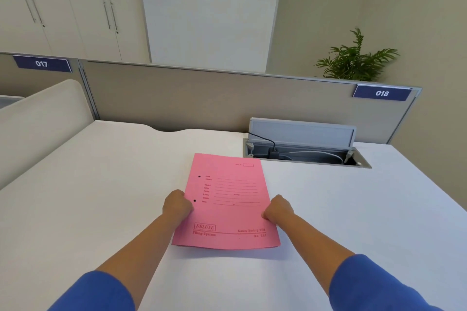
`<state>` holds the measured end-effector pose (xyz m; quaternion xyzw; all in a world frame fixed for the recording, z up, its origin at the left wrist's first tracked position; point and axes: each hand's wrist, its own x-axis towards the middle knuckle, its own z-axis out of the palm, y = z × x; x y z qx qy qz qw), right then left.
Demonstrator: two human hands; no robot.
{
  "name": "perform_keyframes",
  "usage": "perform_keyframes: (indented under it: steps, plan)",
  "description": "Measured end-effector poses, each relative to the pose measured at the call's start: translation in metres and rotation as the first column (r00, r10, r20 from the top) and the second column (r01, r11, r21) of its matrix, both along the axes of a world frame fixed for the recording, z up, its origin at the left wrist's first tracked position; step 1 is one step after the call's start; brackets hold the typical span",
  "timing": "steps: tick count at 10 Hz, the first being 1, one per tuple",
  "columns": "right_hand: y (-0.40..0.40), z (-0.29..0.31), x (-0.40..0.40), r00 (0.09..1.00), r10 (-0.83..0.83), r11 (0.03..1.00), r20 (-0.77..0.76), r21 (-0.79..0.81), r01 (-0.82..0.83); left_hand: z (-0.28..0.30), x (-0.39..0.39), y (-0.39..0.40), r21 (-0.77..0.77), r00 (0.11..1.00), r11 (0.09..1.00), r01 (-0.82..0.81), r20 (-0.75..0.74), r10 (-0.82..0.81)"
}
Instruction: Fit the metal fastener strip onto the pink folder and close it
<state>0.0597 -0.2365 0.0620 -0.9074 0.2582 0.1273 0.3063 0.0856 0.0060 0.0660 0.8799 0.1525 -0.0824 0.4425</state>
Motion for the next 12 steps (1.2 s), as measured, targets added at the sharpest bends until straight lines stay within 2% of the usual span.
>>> perform_keyframes:
  steps: [1,4,8,9,10,12]
  plan:
    - [0.004,-0.005,0.004,0.999,0.04,0.997,-0.019,-0.059,-0.041,-0.007,0.006,0.001,0.124,0.999,0.992,0.031,-0.026,-0.028]
    - [0.003,-0.017,0.011,0.999,0.043,0.987,-0.016,-0.152,-0.045,-0.007,0.008,-0.005,0.277,0.995,0.959,0.062,-0.09,-0.038]
    - [0.008,-0.019,0.008,0.999,0.016,0.988,-0.032,-0.156,-0.021,-0.008,0.008,-0.007,0.331,0.991,0.941,0.071,-0.128,-0.03]
    - [0.008,-0.016,0.003,0.999,0.017,0.987,-0.033,-0.16,-0.022,-0.01,0.006,-0.008,0.386,0.993,0.919,0.087,-0.111,-0.048]
    - [0.007,-0.013,-0.001,1.0,0.015,0.985,-0.002,-0.174,-0.015,-0.012,0.0,-0.009,0.447,0.996,0.89,0.092,-0.033,-0.087]
    - [0.008,-0.01,-0.012,0.982,0.022,0.965,0.19,-0.26,0.029,-0.027,-0.015,-0.001,0.564,0.951,0.819,0.101,0.188,-0.247]
